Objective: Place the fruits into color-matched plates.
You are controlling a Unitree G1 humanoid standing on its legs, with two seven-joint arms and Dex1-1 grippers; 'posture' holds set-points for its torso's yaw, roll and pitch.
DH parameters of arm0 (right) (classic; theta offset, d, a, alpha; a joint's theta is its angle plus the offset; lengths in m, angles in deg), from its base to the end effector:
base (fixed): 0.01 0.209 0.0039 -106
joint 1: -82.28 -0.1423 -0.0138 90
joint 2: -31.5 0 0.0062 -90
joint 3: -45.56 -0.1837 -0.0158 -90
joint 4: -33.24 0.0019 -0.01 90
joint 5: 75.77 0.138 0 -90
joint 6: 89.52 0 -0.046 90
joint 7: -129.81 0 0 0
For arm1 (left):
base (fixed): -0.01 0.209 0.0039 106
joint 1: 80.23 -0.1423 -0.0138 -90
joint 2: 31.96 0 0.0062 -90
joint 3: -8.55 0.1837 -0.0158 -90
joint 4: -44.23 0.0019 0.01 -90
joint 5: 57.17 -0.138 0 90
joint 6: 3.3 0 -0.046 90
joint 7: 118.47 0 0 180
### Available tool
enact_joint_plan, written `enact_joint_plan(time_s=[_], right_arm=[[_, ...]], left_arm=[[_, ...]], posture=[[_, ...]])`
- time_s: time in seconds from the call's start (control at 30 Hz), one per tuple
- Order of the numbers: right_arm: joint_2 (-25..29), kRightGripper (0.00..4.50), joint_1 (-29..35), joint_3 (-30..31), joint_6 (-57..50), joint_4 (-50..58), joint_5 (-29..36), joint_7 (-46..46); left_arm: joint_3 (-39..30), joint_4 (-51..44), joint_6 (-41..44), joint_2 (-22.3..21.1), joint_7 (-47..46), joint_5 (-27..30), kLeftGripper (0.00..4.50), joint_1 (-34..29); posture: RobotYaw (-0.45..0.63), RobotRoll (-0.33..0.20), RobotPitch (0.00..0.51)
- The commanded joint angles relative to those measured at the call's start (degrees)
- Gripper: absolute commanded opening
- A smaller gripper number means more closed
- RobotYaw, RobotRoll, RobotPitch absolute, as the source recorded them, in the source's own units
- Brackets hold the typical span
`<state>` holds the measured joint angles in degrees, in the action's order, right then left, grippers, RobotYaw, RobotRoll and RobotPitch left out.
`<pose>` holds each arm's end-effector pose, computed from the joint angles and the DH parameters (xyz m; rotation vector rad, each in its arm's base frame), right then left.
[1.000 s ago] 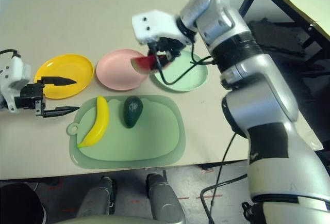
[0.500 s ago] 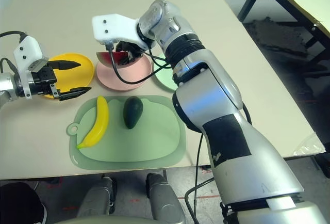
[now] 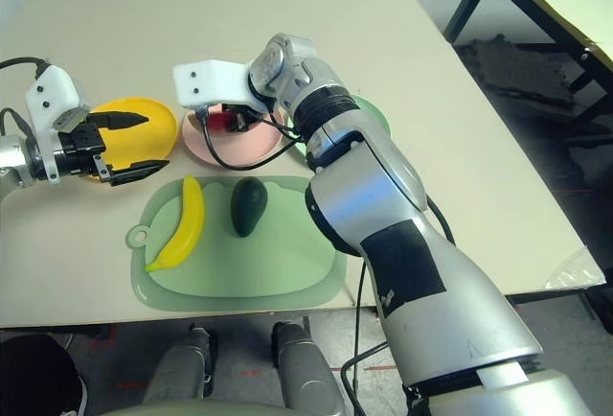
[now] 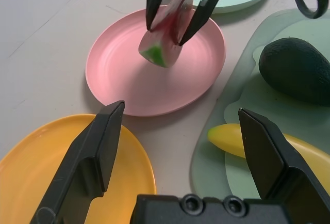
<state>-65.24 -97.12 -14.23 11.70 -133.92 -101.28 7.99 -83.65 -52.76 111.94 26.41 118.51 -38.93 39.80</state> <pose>0.3756 -0.0622 0.2709 -1.3575 0.2224 1.1463 0.2605 0.2540 0.2309 0.5608 0.0412 -0.9044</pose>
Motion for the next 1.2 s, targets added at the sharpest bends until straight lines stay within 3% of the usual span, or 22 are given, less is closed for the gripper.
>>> enact_joint_plan(time_s=[0.03, 0.1, 0.13, 0.37, 0.67, 0.8, 0.87, 1.03, 1.2], right_arm=[[0.07, 3.7, 0.64, -0.89, 0.96, -0.14, -0.91, -0.01], [0.05, 4.41, 0.66, -1.08, 1.08, -0.12, -0.94, 0.19], [0.04, 4.46, 0.7, -1.13, 1.18, -0.1, -0.93, 0.33], [1.55, 4.46, -0.81, -1.8, 3.91, 0.75, -0.42, 2.34], [11.0, 4.46, -1.97, -2.18, 21.35, 8.93, 2.41, 22.1], [15.73, 4.46, 0.65, -0.97, 30.75, 17.01, 4.16, 29.22], [18.27, 4.46, 3.94, 0.92, 33.16, 24.64, 8.52, 33.12], [23.89, 4.46, 9.69, 8.45, 29.03, 42.81, 19.05, 34.31], [24.46, 4.46, 11.66, 10.91, 25.14, 49.37, 21.68, 34.31]], left_arm=[[0.24, -0.02, -1.3, -0.71, 0.74, -0.61, 4.5, -0.93], [0.27, 0.03, -1.34, -0.61, 0.73, -0.52, 4.5, -0.77], [0.31, 0.04, -1.37, -0.57, 0.76, -0.49, 4.5, -0.64], [0.28, 0.89, -2.51, -1.33, 2.86, -0.19, 4.5, -0.56], [-1.14, 2.54, -10.78, -5.35, 20.46, 6.65, 4.5, -4.29], [-1.2, 2.73, -12.86, -5.88, 25.92, 9.08, 4.5, -4.24], [-0.52, 4.21, -14.95, -5.99, 28.01, 8.47, 4.5, -4.02], [0.58, 6.45, -17.21, -5.59, 30.6, 7.72, 4.5, -3.52], [2.01, 5.8, -18.84, -7.14, 33.19, 6.2, 4.5, -4.03]], posture=[[0.05, 0.0, 0.196], [0.05, 0.0, 0.196], [0.05, 0.0, 0.196], [0.03, 0.0, 0.197], [-0.01, 0.0, 0.21], [-0.03, 0.0, 0.213], [-0.04, 0.0, 0.213], [-0.05, 0.0, 0.213], [-0.04, 0.0, 0.211]])
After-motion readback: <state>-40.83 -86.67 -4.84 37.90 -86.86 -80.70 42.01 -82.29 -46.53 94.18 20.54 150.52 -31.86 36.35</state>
